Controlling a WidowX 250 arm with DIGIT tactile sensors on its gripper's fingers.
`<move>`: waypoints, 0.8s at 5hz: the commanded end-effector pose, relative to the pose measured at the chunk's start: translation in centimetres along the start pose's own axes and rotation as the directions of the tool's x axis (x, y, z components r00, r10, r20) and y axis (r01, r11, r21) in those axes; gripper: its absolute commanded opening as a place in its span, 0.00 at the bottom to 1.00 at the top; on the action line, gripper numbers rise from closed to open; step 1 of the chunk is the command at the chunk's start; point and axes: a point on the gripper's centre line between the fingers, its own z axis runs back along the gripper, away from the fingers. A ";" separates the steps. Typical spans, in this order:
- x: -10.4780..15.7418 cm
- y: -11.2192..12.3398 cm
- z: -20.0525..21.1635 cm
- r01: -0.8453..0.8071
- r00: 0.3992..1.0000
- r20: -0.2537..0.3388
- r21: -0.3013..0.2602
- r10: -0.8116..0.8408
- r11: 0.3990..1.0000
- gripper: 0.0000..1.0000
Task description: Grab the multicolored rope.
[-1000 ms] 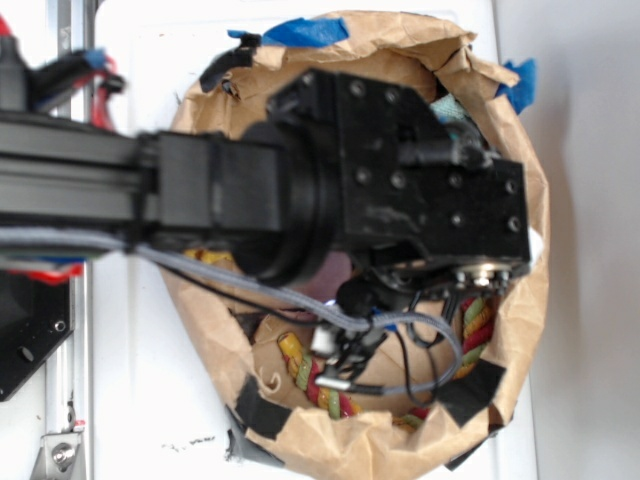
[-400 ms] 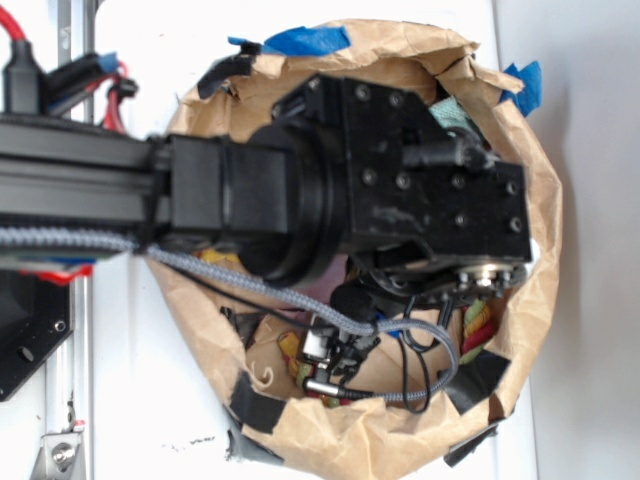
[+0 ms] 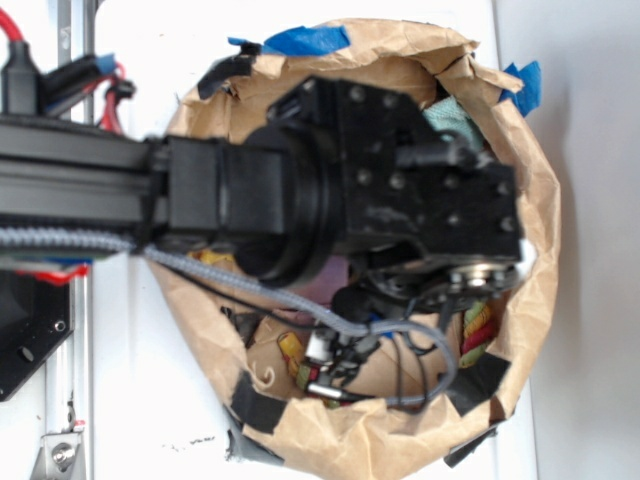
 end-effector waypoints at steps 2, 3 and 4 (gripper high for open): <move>-2.5 -3.8 -1.8 0.109 0.983 0.144 0.019 -0.111 0.994 1.00; -2.7 -5.1 -0.8 0.100 0.976 0.197 -0.020 -0.094 0.995 1.00; -2.6 -5.7 -0.3 0.074 0.966 0.253 -0.041 -0.061 0.996 1.00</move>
